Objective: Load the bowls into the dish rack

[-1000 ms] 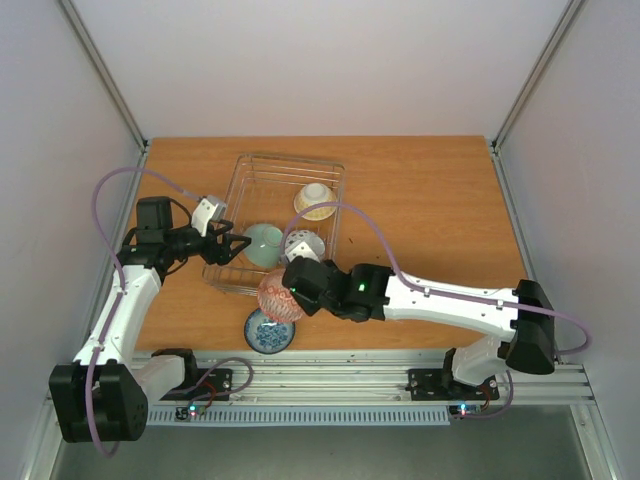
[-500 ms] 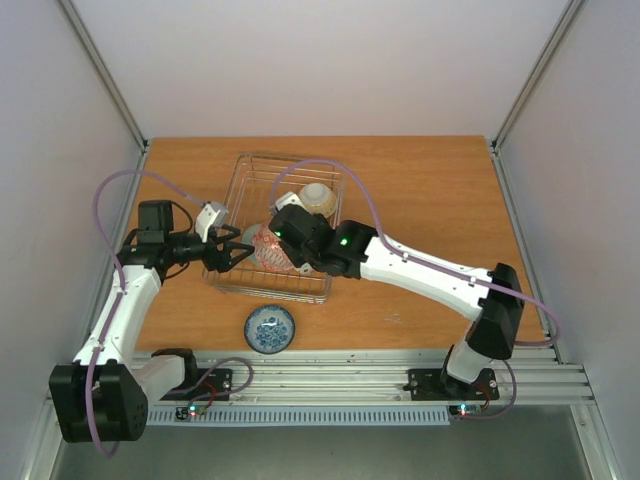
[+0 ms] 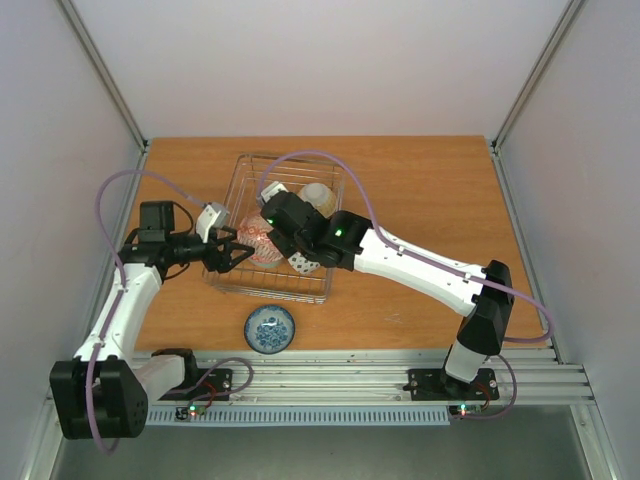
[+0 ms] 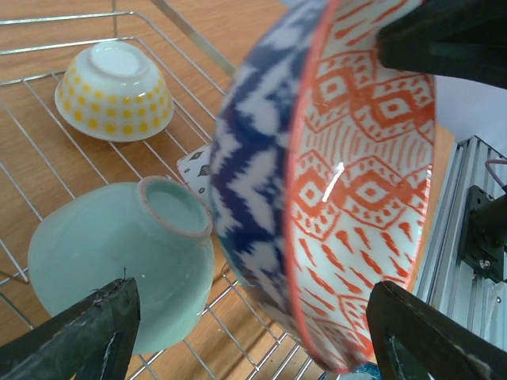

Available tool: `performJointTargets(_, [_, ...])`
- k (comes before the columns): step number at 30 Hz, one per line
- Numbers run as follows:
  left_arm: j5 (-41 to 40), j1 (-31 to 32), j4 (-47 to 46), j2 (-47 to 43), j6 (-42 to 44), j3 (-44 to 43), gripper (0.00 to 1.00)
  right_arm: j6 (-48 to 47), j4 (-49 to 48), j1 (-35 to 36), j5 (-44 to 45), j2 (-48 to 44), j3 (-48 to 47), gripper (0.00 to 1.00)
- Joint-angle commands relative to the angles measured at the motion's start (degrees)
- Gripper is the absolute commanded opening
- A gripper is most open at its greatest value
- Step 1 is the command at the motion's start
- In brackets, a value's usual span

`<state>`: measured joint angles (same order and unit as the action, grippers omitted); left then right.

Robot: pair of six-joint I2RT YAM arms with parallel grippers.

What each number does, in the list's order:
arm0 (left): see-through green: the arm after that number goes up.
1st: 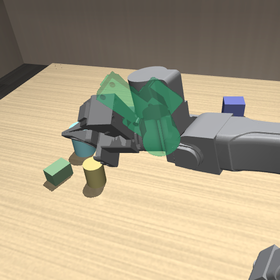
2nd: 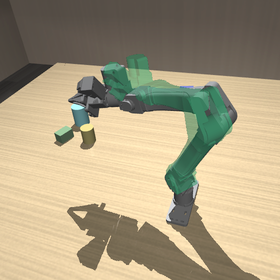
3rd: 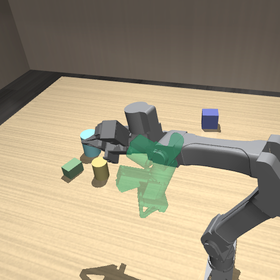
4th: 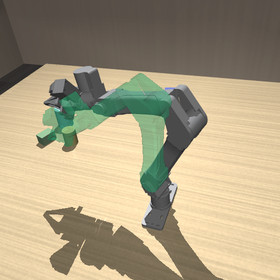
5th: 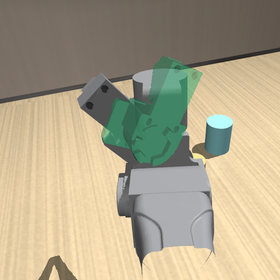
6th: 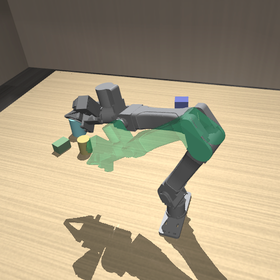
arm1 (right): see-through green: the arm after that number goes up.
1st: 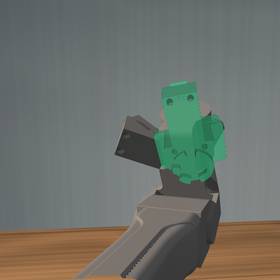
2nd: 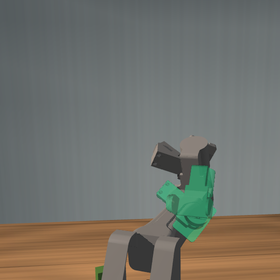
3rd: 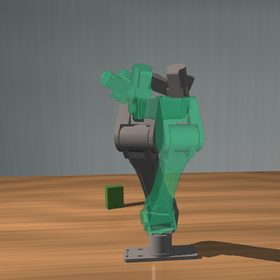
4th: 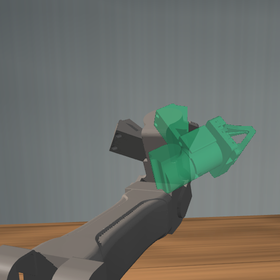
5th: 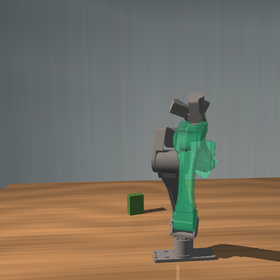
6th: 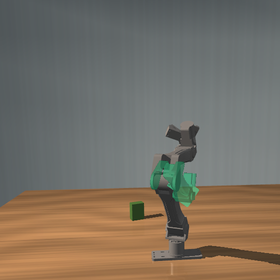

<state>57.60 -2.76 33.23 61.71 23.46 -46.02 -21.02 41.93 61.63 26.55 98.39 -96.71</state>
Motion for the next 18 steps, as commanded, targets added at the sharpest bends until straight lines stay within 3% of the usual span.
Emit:
performJointTargets(1, [-2.2,0.0,-2.5,1.2,-2.0,-0.9,0.79,-0.9,-3.3,-0.1,-3.7,-2.0,-1.4,0.01])
performJointTargets(10, [-3.1,0.0,-3.3,1.7,-3.1,-0.8,0.77,0.6,-5.3,0.3,-11.9,-1.4,0.4,0.01])
performJointTargets(12, [-3.0,0.0,-3.3,1.7,-3.1,-1.0,0.63,0.9,-5.4,0.6,-11.8,-0.9,0.5,0.01])
performJointTargets(15, [-2.8,0.0,-3.2,2.1,-3.1,-1.1,0.25,1.2,-5.9,0.6,-12.3,-0.7,1.3,0.01])
performJointTargets(16, [-2.9,0.1,-3.2,2.2,-3.1,-1.2,0.07,1.3,-6.0,0.6,-12.3,-0.7,1.4,0.01])
performJointTargets(18, [-3.0,0.1,-3.0,2.6,-3.1,-1.3,0.01,1.4,-6.1,0.6,-12.3,-0.7,1.8,0.01])
